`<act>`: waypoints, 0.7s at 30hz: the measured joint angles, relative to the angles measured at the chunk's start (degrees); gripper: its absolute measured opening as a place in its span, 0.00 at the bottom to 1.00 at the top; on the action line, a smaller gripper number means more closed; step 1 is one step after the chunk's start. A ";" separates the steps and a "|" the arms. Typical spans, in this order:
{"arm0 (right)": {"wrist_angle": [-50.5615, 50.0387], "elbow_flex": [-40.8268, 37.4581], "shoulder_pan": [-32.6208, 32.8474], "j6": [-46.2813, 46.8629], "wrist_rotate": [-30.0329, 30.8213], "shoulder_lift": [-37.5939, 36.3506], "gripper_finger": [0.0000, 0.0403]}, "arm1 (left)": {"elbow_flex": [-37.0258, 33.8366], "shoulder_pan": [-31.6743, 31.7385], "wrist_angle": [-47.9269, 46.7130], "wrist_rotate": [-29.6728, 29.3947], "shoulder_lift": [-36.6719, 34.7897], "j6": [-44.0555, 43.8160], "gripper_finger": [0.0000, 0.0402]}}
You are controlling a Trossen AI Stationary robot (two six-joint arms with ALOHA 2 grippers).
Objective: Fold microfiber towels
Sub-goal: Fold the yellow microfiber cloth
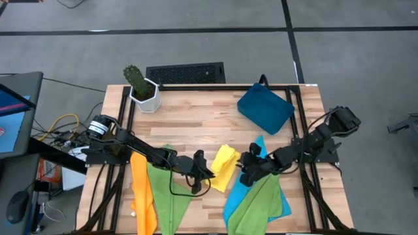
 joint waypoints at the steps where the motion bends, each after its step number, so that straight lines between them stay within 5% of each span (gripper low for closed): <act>1: 1.93 0.06 0.00 0.04 -0.15 0.63 0.27 | 0.28 -0.08 -0.10 0.48 0.00 0.00 0.02; 21: 14.01 0.17 -1.41 -1.50 -2.97 11.25 0.25 | 0.52 -0.42 -2.34 3.20 0.00 -0.96 0.02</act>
